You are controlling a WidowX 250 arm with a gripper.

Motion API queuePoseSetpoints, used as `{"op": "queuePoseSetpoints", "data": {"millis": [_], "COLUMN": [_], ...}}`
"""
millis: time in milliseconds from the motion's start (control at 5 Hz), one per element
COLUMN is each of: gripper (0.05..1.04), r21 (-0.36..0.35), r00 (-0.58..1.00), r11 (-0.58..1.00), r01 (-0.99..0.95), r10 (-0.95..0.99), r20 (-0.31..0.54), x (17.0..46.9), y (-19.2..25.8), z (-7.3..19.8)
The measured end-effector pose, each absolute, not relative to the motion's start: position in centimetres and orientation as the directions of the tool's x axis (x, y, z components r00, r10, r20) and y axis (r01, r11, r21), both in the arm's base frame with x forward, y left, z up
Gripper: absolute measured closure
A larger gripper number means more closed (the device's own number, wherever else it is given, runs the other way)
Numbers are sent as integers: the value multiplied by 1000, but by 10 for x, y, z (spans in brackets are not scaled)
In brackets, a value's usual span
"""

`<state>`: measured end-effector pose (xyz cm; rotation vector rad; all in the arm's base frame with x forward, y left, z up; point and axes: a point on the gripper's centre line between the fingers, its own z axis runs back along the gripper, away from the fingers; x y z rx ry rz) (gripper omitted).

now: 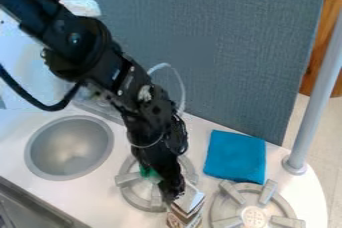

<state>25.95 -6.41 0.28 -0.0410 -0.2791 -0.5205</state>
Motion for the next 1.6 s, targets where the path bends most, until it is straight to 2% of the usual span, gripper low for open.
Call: {"op": "queuePoseSetpoints", "data": {"millis": [200,400,1000,1200,1400,1600], "gripper": [83,83,83,137,272,272], "r21": [-18,-35,-43,-47,-38,-41], "r00": [830,837,841,844,841,847], "r11": [862,866,861,862,860,863], "r01": [507,499,507,504,508,503], "r10": [-482,-471,-483,-480,-487,-483], "r20": [281,280,246,239,235,222], "x": [265,271,284,285,287,285], "y": [-73,-78,-100,-104,-105,-105], "z": [-4,-6,-22,-26,-28,-28]}}
